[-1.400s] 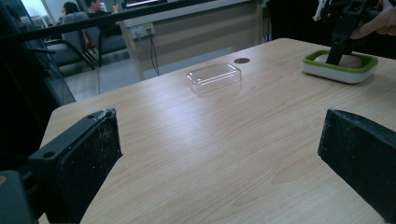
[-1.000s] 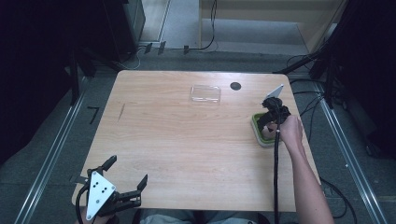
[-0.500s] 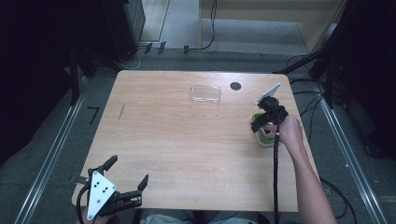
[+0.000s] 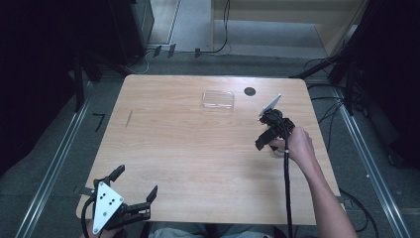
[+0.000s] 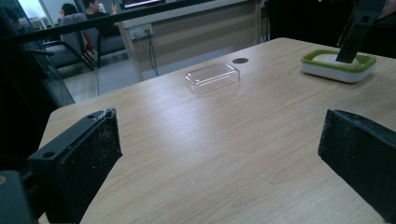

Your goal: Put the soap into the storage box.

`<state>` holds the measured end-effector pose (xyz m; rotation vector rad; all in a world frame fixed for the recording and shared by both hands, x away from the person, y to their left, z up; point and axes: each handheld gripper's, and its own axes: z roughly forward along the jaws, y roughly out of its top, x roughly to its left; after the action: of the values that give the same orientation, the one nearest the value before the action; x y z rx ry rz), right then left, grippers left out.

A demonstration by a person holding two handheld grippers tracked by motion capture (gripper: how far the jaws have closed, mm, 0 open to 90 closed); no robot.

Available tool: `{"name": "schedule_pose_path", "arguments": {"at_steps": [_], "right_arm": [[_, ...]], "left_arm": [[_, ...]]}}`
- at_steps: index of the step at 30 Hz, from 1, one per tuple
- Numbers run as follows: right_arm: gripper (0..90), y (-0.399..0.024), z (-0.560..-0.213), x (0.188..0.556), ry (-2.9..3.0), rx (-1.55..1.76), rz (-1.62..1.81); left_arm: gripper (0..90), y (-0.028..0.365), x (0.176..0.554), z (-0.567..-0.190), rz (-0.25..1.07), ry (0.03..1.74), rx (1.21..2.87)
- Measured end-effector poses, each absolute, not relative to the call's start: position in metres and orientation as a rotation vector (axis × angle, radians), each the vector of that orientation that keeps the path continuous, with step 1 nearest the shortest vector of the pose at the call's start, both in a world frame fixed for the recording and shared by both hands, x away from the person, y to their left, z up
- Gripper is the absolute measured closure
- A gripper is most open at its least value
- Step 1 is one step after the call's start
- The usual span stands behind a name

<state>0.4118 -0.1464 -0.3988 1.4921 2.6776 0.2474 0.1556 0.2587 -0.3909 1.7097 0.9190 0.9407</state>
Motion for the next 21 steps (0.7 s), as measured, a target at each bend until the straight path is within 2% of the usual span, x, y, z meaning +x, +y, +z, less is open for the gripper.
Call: {"name": "schedule_pose_path", "arguments": {"at_steps": [21], "right_arm": [[10.3,-0.092,-0.411,0.351,2.839,1.168,0.197]], "left_arm": [[0.0,0.258,0.156,-0.391,0.941,0.917,1.714]]}}
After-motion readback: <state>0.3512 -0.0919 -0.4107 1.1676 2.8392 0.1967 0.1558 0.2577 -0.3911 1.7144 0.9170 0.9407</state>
